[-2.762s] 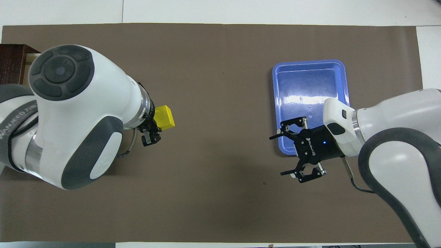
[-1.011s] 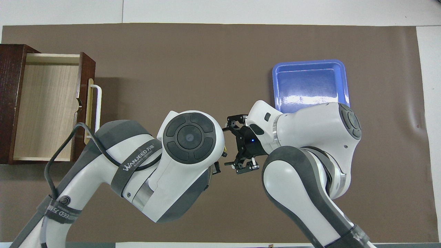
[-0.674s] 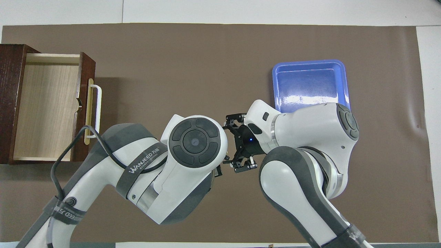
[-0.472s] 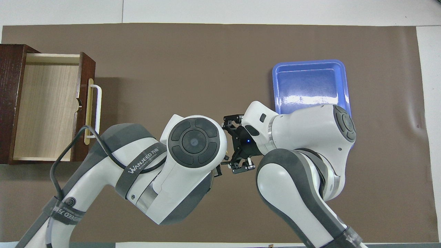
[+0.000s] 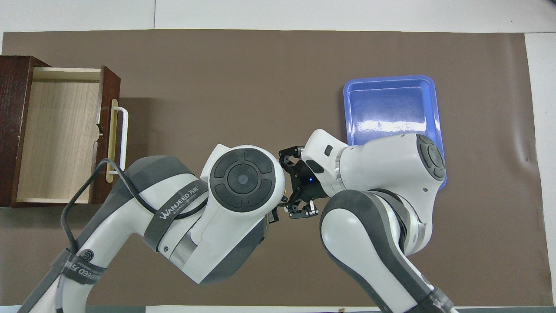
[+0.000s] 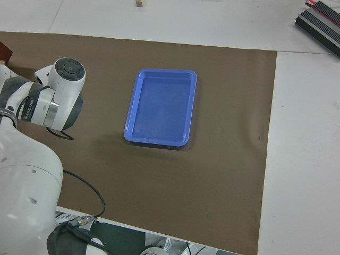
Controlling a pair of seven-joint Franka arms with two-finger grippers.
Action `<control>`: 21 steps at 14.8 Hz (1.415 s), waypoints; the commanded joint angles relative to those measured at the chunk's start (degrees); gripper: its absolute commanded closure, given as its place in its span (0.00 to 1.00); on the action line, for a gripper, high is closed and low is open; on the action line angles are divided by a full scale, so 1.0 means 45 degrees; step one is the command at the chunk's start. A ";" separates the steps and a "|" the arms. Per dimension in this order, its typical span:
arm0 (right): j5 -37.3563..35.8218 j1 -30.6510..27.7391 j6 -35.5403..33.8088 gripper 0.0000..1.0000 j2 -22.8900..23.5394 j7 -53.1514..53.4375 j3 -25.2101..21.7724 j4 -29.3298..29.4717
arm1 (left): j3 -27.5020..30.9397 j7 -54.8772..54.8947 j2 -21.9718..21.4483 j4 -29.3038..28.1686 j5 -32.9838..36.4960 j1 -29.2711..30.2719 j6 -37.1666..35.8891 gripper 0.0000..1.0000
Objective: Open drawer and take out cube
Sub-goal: 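Close the right gripper on the cube held by the left gripper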
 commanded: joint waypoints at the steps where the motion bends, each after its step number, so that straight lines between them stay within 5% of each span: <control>1: 0.0250 0.0093 0.0224 1.00 0.0124 0.0003 -0.0023 0.0111 | 0.0170 -0.0105 -0.0362 -0.0432 -0.0184 -0.0146 0.0251 1.00; 10: 0.0250 0.0229 0.0166 1.00 0.0202 0.0042 -0.0023 0.0423 | 0.0170 -0.0007 -0.0343 -0.0354 -0.0184 -0.0126 0.0251 1.00; 12: 0.0250 0.0249 0.0185 1.00 0.0241 0.0062 -0.0023 0.0443 | 0.0190 0.0032 -0.0323 -0.0238 -0.0165 -0.0107 0.0251 0.80; 14: 0.0250 0.0249 0.0185 1.00 0.0241 0.0101 -0.0023 0.0463 | 0.0190 0.0109 -0.0304 -0.0158 -0.0165 -0.0087 0.0232 0.76; 15: 0.0250 0.0249 0.0185 1.00 0.0241 0.0101 -0.0023 0.0463 | 0.0190 0.0129 -0.0323 -0.0158 -0.0146 -0.0068 0.0212 0.61; 16: 0.0250 0.0249 0.0166 1.00 0.0241 0.0101 -0.0023 0.0463 | 0.0190 0.0246 -0.0342 -0.0158 -0.0126 -0.0048 0.0212 0.31; 18: 0.0269 0.0249 0.0185 1.00 0.0241 0.0101 -0.0023 0.0463 | 0.0268 0.0344 -0.0362 -0.0081 -0.0126 -0.0009 0.0193 0.00; 21: 0.0269 0.0249 0.0166 1.00 0.0241 0.0101 -0.0023 0.0463 | 0.0307 0.0790 -0.0732 -0.0061 -0.0126 0.0769 -0.0216 0.00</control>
